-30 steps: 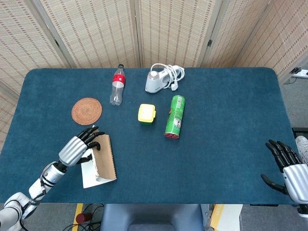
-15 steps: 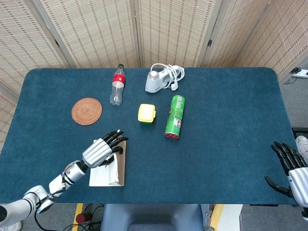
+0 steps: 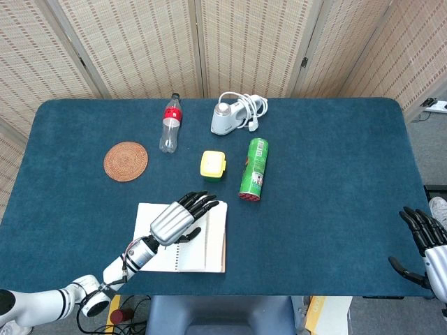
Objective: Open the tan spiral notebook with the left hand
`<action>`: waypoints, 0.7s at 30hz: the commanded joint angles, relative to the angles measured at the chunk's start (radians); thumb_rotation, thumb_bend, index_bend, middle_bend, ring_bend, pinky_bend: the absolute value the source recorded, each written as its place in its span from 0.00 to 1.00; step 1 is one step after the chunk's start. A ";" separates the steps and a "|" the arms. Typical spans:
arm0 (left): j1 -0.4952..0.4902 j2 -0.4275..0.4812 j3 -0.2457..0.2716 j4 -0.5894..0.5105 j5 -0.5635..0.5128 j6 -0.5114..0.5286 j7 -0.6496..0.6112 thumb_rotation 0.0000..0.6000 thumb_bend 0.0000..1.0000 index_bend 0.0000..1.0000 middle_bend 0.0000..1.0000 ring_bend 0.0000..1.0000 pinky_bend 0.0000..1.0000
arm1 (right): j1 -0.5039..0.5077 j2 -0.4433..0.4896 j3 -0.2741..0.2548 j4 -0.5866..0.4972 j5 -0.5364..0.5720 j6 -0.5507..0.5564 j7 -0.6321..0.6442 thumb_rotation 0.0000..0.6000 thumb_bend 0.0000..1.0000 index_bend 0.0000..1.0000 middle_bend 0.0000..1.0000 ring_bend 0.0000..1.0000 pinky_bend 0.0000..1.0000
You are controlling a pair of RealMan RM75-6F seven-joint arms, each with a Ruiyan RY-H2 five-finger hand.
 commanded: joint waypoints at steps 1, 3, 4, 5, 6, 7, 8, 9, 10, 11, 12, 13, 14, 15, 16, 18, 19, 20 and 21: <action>0.001 0.006 -0.024 -0.034 -0.027 -0.006 0.004 1.00 0.43 0.03 0.07 0.04 0.16 | 0.002 0.000 0.001 0.002 -0.002 0.000 0.004 1.00 0.27 0.02 0.10 0.05 0.11; 0.009 0.014 -0.036 -0.049 -0.039 0.007 0.019 1.00 0.42 0.03 0.07 0.04 0.16 | 0.004 -0.001 0.002 0.004 -0.005 0.000 0.006 1.00 0.27 0.02 0.10 0.05 0.11; 0.015 0.019 -0.041 -0.056 -0.048 0.013 0.023 1.00 0.42 0.03 0.07 0.04 0.16 | 0.004 -0.001 0.002 0.005 -0.005 0.000 0.007 1.00 0.27 0.02 0.10 0.05 0.11; 0.022 0.025 -0.047 -0.063 -0.058 0.021 0.025 1.00 0.42 0.03 0.07 0.03 0.16 | 0.005 0.000 0.002 0.006 -0.005 -0.002 0.009 1.00 0.27 0.02 0.10 0.05 0.11; 0.031 0.033 -0.052 -0.069 -0.068 0.029 0.023 1.00 0.42 0.03 0.07 0.03 0.16 | 0.006 0.000 0.002 0.008 -0.006 -0.003 0.011 1.00 0.27 0.02 0.10 0.05 0.11; 0.043 0.045 -0.056 -0.075 -0.081 0.041 0.020 1.00 0.42 0.03 0.07 0.03 0.16 | 0.007 0.000 0.002 0.009 -0.006 -0.006 0.011 1.00 0.27 0.02 0.10 0.05 0.11; 0.054 0.056 -0.057 -0.078 -0.091 0.048 0.019 1.00 0.42 0.03 0.07 0.03 0.16 | 0.009 0.001 0.002 0.010 -0.006 -0.009 0.012 1.00 0.26 0.02 0.10 0.05 0.11; 0.071 0.073 -0.058 -0.082 -0.106 0.060 0.019 1.00 0.42 0.04 0.07 0.04 0.16 | 0.011 0.001 0.001 0.011 -0.006 -0.012 0.013 1.00 0.26 0.02 0.10 0.05 0.11; 0.085 0.086 -0.057 -0.086 -0.117 0.069 0.018 1.00 0.42 0.04 0.07 0.04 0.16 | 0.012 0.002 0.001 0.012 -0.006 -0.014 0.014 1.00 0.26 0.02 0.10 0.05 0.11; 0.100 0.101 -0.055 -0.087 -0.125 0.080 0.024 1.00 0.42 0.04 0.07 0.04 0.16 | 0.013 0.002 0.001 0.013 -0.006 -0.016 0.014 1.00 0.26 0.02 0.10 0.05 0.11; 0.121 0.117 -0.051 -0.082 -0.130 0.102 0.035 1.00 0.42 0.05 0.07 0.04 0.16 | 0.015 0.002 0.002 0.015 -0.005 -0.020 0.015 1.00 0.27 0.02 0.10 0.05 0.11; 0.137 0.128 -0.047 -0.075 -0.130 0.123 0.041 1.00 0.42 0.06 0.07 0.04 0.16 | 0.016 0.002 0.002 0.016 -0.004 -0.023 0.016 1.00 0.27 0.02 0.10 0.05 0.11; 0.155 0.138 -0.041 -0.067 -0.131 0.142 0.047 1.00 0.42 0.08 0.07 0.04 0.16 | 0.018 0.002 0.003 0.017 -0.002 -0.026 0.017 1.00 0.26 0.02 0.10 0.05 0.11; 0.179 0.152 -0.034 -0.059 -0.136 0.163 0.060 1.00 0.42 0.08 0.07 0.04 0.16 | 0.020 0.002 0.004 0.019 0.000 -0.031 0.017 1.00 0.26 0.02 0.10 0.05 0.11; 0.197 0.165 -0.028 -0.056 -0.143 0.177 0.070 1.00 0.42 0.10 0.07 0.04 0.16 | 0.023 0.001 0.004 0.021 0.001 -0.035 0.018 1.00 0.26 0.02 0.10 0.05 0.11; 0.240 0.195 -0.020 -0.064 -0.168 0.205 0.084 1.00 0.42 0.12 0.07 0.04 0.16 | 0.029 0.001 0.005 0.022 0.003 -0.045 0.018 1.00 0.26 0.02 0.10 0.05 0.11; 0.258 0.210 -0.017 -0.071 -0.182 0.215 0.091 1.00 0.42 0.12 0.07 0.04 0.16 | 0.031 0.001 0.006 0.022 0.004 -0.049 0.018 1.00 0.27 0.02 0.10 0.05 0.11; 0.277 0.225 -0.015 -0.080 -0.195 0.225 0.098 1.00 0.42 0.13 0.07 0.04 0.16 | 0.034 0.001 0.006 0.022 0.004 -0.053 0.017 1.00 0.27 0.02 0.10 0.05 0.11; 0.301 0.245 -0.012 -0.092 -0.212 0.241 0.110 1.00 0.42 0.14 0.07 0.04 0.16 | 0.037 0.001 0.007 0.021 0.005 -0.058 0.017 1.00 0.27 0.02 0.10 0.05 0.11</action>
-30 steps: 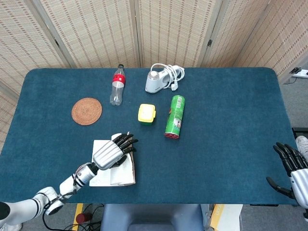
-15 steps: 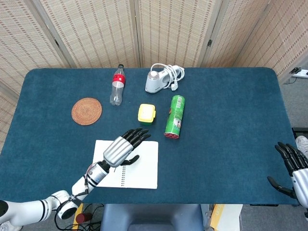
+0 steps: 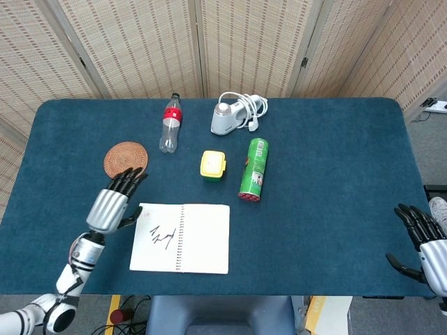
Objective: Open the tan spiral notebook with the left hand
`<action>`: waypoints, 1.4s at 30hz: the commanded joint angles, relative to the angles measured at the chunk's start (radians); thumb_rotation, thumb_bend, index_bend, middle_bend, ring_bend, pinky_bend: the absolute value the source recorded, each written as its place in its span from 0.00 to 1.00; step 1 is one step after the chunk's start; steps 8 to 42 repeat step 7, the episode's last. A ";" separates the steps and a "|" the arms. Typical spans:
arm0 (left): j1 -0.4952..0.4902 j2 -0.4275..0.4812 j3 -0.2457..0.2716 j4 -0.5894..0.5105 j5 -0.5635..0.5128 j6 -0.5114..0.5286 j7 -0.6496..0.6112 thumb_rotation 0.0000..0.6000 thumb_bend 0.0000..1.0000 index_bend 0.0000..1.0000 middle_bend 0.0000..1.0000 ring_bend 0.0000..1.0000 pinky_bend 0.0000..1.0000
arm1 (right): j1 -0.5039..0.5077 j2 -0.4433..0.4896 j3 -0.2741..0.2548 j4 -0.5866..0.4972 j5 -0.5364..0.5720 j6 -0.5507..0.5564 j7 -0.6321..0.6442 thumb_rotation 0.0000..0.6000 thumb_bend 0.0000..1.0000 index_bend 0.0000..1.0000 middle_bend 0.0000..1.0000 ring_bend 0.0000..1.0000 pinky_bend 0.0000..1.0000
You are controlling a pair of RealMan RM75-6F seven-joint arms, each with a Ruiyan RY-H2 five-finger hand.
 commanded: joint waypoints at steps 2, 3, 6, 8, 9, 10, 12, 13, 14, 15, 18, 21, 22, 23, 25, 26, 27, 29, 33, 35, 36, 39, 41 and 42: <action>0.095 0.076 0.018 -0.042 -0.066 0.071 0.046 1.00 0.42 0.15 0.07 0.04 0.16 | 0.009 -0.001 0.002 0.000 0.004 -0.015 -0.001 1.00 0.27 0.02 0.10 0.05 0.11; 0.117 0.092 0.020 -0.055 -0.079 0.087 0.051 1.00 0.42 0.15 0.07 0.04 0.16 | 0.013 -0.001 0.002 0.000 0.005 -0.022 -0.003 1.00 0.27 0.02 0.10 0.05 0.11; 0.171 0.129 0.026 -0.093 -0.101 0.127 0.053 1.00 0.42 0.16 0.07 0.04 0.16 | 0.021 -0.001 0.002 -0.003 0.007 -0.035 -0.006 1.00 0.27 0.02 0.10 0.05 0.11; 0.186 0.140 0.029 -0.104 -0.104 0.139 0.054 1.00 0.42 0.17 0.07 0.04 0.16 | 0.023 -0.001 0.003 -0.004 0.007 -0.038 -0.008 1.00 0.27 0.02 0.10 0.05 0.11; 0.186 0.140 0.029 -0.104 -0.104 0.139 0.054 1.00 0.42 0.17 0.07 0.04 0.16 | 0.023 -0.001 0.003 -0.004 0.007 -0.038 -0.008 1.00 0.27 0.02 0.10 0.05 0.11; 0.186 0.140 0.029 -0.104 -0.104 0.139 0.054 1.00 0.42 0.17 0.07 0.04 0.16 | 0.023 -0.001 0.003 -0.004 0.007 -0.038 -0.008 1.00 0.27 0.02 0.10 0.05 0.11; 0.186 0.140 0.029 -0.104 -0.104 0.139 0.054 1.00 0.42 0.17 0.07 0.04 0.16 | 0.023 -0.001 0.003 -0.004 0.007 -0.038 -0.008 1.00 0.27 0.02 0.10 0.05 0.11; 0.186 0.140 0.029 -0.104 -0.104 0.139 0.054 1.00 0.42 0.17 0.07 0.04 0.16 | 0.023 -0.001 0.003 -0.004 0.007 -0.038 -0.008 1.00 0.27 0.02 0.10 0.05 0.11; 0.186 0.140 0.029 -0.104 -0.104 0.139 0.054 1.00 0.42 0.17 0.07 0.04 0.16 | 0.023 -0.001 0.003 -0.004 0.007 -0.038 -0.008 1.00 0.27 0.02 0.10 0.05 0.11; 0.186 0.140 0.029 -0.104 -0.104 0.139 0.054 1.00 0.42 0.17 0.07 0.04 0.16 | 0.023 -0.001 0.003 -0.004 0.007 -0.038 -0.008 1.00 0.27 0.02 0.10 0.05 0.11; 0.186 0.140 0.029 -0.104 -0.104 0.139 0.054 1.00 0.42 0.17 0.07 0.04 0.16 | 0.023 -0.001 0.003 -0.004 0.007 -0.038 -0.008 1.00 0.27 0.02 0.10 0.05 0.11; 0.186 0.140 0.029 -0.104 -0.104 0.139 0.054 1.00 0.42 0.17 0.07 0.04 0.16 | 0.023 -0.001 0.003 -0.004 0.007 -0.038 -0.008 1.00 0.27 0.02 0.10 0.05 0.11; 0.186 0.140 0.029 -0.104 -0.104 0.139 0.054 1.00 0.42 0.17 0.07 0.04 0.16 | 0.023 -0.001 0.003 -0.004 0.007 -0.038 -0.008 1.00 0.27 0.02 0.10 0.05 0.11; 0.186 0.140 0.029 -0.104 -0.104 0.139 0.054 1.00 0.42 0.17 0.07 0.04 0.16 | 0.023 -0.001 0.003 -0.004 0.007 -0.038 -0.008 1.00 0.27 0.02 0.10 0.05 0.11; 0.186 0.140 0.029 -0.104 -0.104 0.139 0.054 1.00 0.42 0.17 0.07 0.04 0.16 | 0.023 -0.001 0.003 -0.004 0.007 -0.038 -0.008 1.00 0.27 0.02 0.10 0.05 0.11; 0.186 0.140 0.029 -0.104 -0.104 0.139 0.054 1.00 0.42 0.17 0.07 0.04 0.16 | 0.023 -0.001 0.003 -0.004 0.007 -0.038 -0.008 1.00 0.27 0.02 0.10 0.05 0.11; 0.186 0.140 0.029 -0.104 -0.104 0.139 0.054 1.00 0.42 0.17 0.07 0.04 0.16 | 0.023 -0.001 0.003 -0.004 0.007 -0.038 -0.008 1.00 0.27 0.02 0.10 0.05 0.11; 0.186 0.140 0.029 -0.104 -0.104 0.139 0.054 1.00 0.42 0.17 0.07 0.04 0.16 | 0.023 -0.001 0.003 -0.004 0.007 -0.038 -0.008 1.00 0.27 0.02 0.10 0.05 0.11; 0.186 0.140 0.029 -0.104 -0.104 0.139 0.054 1.00 0.42 0.17 0.07 0.04 0.16 | 0.023 -0.001 0.003 -0.004 0.007 -0.038 -0.008 1.00 0.27 0.02 0.10 0.05 0.11; 0.186 0.140 0.029 -0.104 -0.104 0.139 0.054 1.00 0.42 0.17 0.07 0.04 0.16 | 0.023 -0.001 0.003 -0.004 0.007 -0.038 -0.008 1.00 0.27 0.02 0.10 0.05 0.11; 0.186 0.140 0.029 -0.104 -0.104 0.139 0.054 1.00 0.42 0.17 0.07 0.04 0.16 | 0.023 -0.001 0.003 -0.004 0.007 -0.038 -0.008 1.00 0.27 0.02 0.10 0.05 0.11; 0.186 0.140 0.029 -0.104 -0.104 0.139 0.054 1.00 0.42 0.17 0.07 0.04 0.16 | 0.023 -0.001 0.003 -0.004 0.007 -0.038 -0.008 1.00 0.27 0.02 0.10 0.05 0.11; 0.186 0.140 0.029 -0.104 -0.104 0.139 0.054 1.00 0.42 0.17 0.07 0.04 0.16 | 0.023 -0.001 0.003 -0.004 0.007 -0.038 -0.008 1.00 0.27 0.02 0.10 0.05 0.11; 0.186 0.140 0.029 -0.104 -0.104 0.139 0.054 1.00 0.42 0.17 0.07 0.04 0.16 | 0.023 -0.001 0.003 -0.004 0.007 -0.038 -0.008 1.00 0.27 0.02 0.10 0.05 0.11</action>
